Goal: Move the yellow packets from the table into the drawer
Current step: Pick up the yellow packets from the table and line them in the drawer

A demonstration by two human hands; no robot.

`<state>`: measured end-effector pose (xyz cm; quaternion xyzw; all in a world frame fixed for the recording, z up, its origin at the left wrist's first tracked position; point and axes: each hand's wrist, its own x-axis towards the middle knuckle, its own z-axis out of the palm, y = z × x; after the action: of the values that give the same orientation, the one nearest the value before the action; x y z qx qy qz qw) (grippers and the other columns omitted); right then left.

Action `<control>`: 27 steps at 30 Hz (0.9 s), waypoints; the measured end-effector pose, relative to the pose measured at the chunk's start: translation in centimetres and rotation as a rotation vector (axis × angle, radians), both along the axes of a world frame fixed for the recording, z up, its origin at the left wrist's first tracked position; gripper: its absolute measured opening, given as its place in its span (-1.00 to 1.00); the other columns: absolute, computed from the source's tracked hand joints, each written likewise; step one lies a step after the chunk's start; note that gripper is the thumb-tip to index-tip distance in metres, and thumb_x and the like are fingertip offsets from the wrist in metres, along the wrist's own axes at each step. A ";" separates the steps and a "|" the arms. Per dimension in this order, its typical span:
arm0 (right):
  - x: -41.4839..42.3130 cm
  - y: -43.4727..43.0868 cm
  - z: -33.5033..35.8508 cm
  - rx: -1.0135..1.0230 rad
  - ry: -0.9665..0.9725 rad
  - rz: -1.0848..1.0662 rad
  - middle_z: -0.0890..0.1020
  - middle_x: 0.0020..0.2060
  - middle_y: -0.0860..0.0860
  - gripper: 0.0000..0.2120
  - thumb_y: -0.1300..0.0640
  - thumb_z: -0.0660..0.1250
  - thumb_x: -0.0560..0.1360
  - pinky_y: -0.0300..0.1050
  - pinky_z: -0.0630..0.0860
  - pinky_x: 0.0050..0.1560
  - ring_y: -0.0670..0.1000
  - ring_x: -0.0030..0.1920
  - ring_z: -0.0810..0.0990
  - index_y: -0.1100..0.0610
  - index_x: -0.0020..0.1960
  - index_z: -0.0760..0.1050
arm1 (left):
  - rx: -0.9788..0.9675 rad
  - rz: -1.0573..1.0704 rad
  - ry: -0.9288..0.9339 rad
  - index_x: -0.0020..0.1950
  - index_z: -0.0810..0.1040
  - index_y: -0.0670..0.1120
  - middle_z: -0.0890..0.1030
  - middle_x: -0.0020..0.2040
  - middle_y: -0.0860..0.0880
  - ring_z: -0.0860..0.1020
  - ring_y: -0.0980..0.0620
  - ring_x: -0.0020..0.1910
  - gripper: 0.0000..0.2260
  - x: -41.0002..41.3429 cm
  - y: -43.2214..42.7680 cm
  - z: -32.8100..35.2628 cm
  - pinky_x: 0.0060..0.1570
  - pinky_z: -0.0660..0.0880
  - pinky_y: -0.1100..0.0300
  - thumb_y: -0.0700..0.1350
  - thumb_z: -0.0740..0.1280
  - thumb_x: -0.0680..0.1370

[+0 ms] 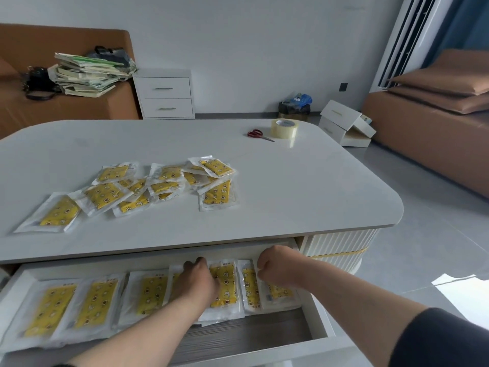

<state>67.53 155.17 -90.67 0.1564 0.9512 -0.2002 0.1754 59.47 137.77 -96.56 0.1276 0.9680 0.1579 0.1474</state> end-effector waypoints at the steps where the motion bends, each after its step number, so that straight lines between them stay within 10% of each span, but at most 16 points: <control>1: -0.1 -0.1 -0.1 -0.002 -0.007 0.001 0.58 0.16 0.02 -0.67 0.09 0.20 0.50 -0.07 0.55 0.12 0.07 0.13 0.55 0.06 0.21 0.56 | 0.001 -0.044 0.007 0.18 0.40 -0.11 0.45 0.09 -0.10 0.51 -0.02 -0.15 -0.73 0.0 -0.3 0.1 -0.30 0.40 0.23 0.00 0.26 0.55; 10: -0.8 -1.4 -1.3 -0.025 -0.050 0.067 0.54 0.24 -0.04 -0.55 -0.03 0.30 0.45 -0.06 0.56 0.15 0.04 0.13 0.58 -0.03 0.34 0.46 | -0.111 -0.457 0.168 0.28 0.38 -0.06 0.40 0.24 -0.03 0.45 0.00 0.16 -0.60 -1.1 -3.7 1.7 0.10 0.44 0.15 0.17 0.20 0.56; 14: -1.3 -2.0 -2.0 0.005 0.036 0.133 0.40 0.41 -0.10 -0.37 -0.16 0.38 0.44 -0.10 0.44 0.31 0.01 0.34 0.45 -0.09 0.46 0.31 | -0.185 -0.693 0.185 0.56 0.00 -0.02 0.00 0.57 0.05 0.01 0.02 0.54 -0.19 -1.6 -5.6 0.8 0.52 -0.01 0.06 0.34 0.20 0.45; 19: -1.3 -3.0 -3.4 0.053 0.086 0.281 0.20 0.52 -0.08 -0.15 -0.23 0.43 0.37 -0.07 0.33 0.40 0.04 0.45 0.30 -0.11 0.53 0.12 | -0.195 -0.757 0.154 0.57 -0.25 -0.06 -0.31 0.57 0.02 -0.29 0.07 0.53 0.02 -1.8 -5.5 -0.9 0.40 -0.32 0.20 0.41 0.23 0.38; 27: -0.6 -3.3 -5.1 0.177 -0.041 0.419 -0.27 0.56 -0.04 0.08 -0.29 0.41 0.37 0.00 -0.05 0.53 0.10 0.57 -0.17 0.00 0.57 -0.24 | -0.180 -0.705 0.111 0.55 -0.31 -0.07 -0.32 0.56 -0.03 -0.30 0.00 0.53 0.08 -1.3 -4.7 -2.5 0.47 -0.29 0.10 0.41 0.25 0.34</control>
<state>66.97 151.92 -95.81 -0.0260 0.9729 -0.0720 0.2180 58.17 133.10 -99.02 0.4481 0.8812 0.0044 0.1507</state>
